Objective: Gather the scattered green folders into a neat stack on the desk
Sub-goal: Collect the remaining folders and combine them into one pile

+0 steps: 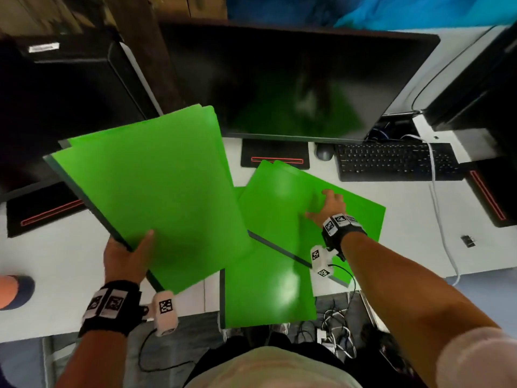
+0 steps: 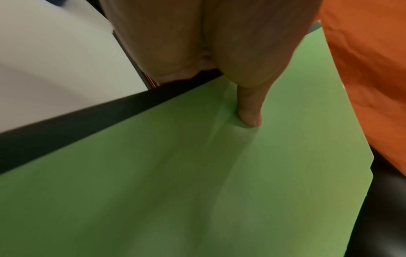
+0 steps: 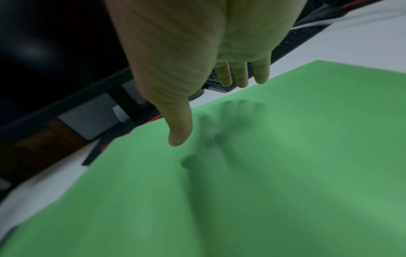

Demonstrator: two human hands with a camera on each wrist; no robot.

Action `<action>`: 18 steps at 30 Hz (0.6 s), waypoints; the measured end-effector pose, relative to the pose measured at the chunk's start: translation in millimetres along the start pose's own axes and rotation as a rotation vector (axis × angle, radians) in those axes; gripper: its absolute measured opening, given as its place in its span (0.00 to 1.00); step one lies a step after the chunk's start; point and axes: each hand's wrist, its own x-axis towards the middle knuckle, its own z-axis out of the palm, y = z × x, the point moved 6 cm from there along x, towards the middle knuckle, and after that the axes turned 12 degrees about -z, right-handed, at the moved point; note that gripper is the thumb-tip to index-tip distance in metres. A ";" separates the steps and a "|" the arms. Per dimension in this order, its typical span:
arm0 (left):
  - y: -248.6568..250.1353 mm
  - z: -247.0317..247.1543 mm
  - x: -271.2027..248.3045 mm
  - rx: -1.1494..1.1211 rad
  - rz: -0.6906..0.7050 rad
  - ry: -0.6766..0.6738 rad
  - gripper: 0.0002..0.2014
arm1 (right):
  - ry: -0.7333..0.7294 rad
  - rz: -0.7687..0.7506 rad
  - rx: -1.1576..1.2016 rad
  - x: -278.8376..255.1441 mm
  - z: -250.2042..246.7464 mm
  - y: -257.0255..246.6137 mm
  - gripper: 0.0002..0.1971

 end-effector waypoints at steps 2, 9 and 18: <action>-3.7 -3.5 1.4 -0.011 -0.017 0.004 0.19 | -0.089 0.036 -0.122 13.2 -0.3 14.0 0.51; -29.9 1.6 5.9 -0.074 -0.095 -0.027 0.10 | -0.295 0.011 -0.358 38.5 9.3 29.1 0.68; -30.0 8.8 5.4 -0.072 -0.106 -0.021 0.14 | -0.313 0.025 -0.528 37.3 14.4 22.5 0.71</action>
